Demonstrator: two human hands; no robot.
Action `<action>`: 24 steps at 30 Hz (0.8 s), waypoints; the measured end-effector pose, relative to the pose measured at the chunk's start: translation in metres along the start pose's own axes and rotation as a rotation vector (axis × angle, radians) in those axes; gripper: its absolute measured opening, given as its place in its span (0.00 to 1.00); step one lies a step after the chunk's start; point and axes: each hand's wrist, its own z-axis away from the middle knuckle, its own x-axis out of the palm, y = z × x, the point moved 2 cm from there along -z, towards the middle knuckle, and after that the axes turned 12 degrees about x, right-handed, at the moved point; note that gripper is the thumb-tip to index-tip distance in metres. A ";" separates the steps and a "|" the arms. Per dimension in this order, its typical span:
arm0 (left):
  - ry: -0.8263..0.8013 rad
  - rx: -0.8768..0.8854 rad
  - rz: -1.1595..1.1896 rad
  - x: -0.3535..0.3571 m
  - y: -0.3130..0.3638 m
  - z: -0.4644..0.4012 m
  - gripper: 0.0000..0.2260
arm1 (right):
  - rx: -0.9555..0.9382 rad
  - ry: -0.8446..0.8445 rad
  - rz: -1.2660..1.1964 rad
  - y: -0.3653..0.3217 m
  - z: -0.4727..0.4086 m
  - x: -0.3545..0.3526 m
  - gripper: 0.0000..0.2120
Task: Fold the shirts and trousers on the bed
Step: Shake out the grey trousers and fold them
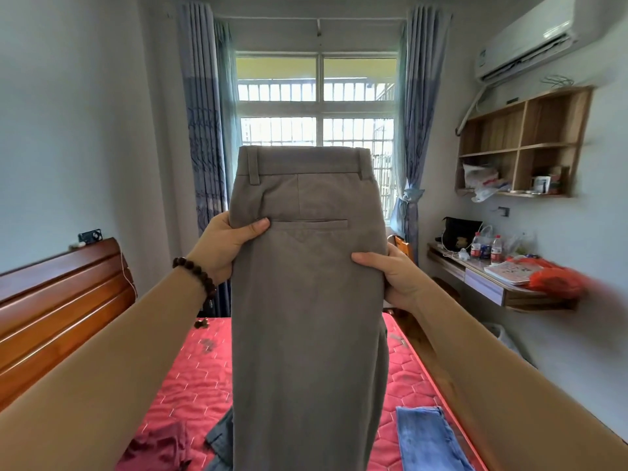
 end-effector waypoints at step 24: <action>0.038 -0.225 -0.086 0.046 -0.091 0.051 0.07 | 0.041 0.246 0.464 0.006 0.029 -0.067 0.13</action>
